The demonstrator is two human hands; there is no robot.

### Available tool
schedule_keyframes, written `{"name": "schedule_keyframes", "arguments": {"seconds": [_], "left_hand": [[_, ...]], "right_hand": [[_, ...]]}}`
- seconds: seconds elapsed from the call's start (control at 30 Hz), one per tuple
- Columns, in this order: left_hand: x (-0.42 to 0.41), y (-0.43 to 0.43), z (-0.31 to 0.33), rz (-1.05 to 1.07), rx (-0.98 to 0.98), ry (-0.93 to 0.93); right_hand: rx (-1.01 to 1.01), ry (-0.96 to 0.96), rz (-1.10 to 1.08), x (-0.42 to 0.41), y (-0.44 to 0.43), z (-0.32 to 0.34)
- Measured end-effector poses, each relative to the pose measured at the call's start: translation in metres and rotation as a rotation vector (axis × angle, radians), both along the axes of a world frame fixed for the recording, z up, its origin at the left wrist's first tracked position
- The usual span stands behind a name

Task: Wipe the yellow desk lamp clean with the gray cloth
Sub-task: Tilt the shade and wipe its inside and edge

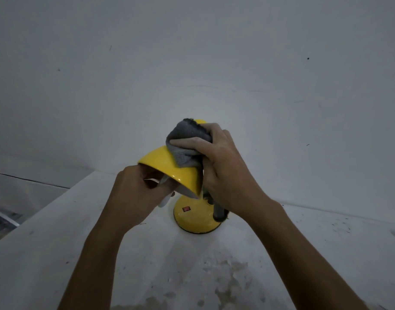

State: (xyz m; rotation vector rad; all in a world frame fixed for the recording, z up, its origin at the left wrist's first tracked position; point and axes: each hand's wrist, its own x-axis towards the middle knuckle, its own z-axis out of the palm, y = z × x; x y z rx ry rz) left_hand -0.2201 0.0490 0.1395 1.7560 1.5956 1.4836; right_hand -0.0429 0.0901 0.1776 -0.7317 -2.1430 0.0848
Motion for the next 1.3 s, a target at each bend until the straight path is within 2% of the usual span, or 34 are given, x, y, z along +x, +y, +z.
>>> {"name": "schedule_keyframes", "arguments": {"seconds": [0.27,0.5,0.7,0.83,0.97,1.17,1.3], "left_hand": [[0.005,-0.003,0.003,0.012,0.011,-0.014],[0.008,0.0,0.001,0.019,0.042,-0.002],[0.0,0.003,0.001,0.066,-0.036,0.038],[0.001,0.0,0.003,0.011,-0.017,0.0],[0.0,-0.004,0.003,-0.019,0.014,-0.019],[0.001,-0.004,0.003,-0.025,0.016,-0.019],[0.001,-0.003,0.003,-0.041,0.019,-0.024]], "right_hand": [[0.212,-0.087,-0.287,-0.007,0.02,0.002],[0.021,-0.068,-0.12,-0.008,0.0,0.01],[0.241,-0.025,-0.033,-0.011,-0.022,-0.01],[0.225,0.036,0.003,-0.007,-0.015,-0.02],[0.194,0.04,-0.037,-0.003,0.006,-0.024],[0.342,0.01,-0.27,0.0,0.037,-0.02],[0.261,0.092,-0.304,-0.001,0.038,-0.019]]}}
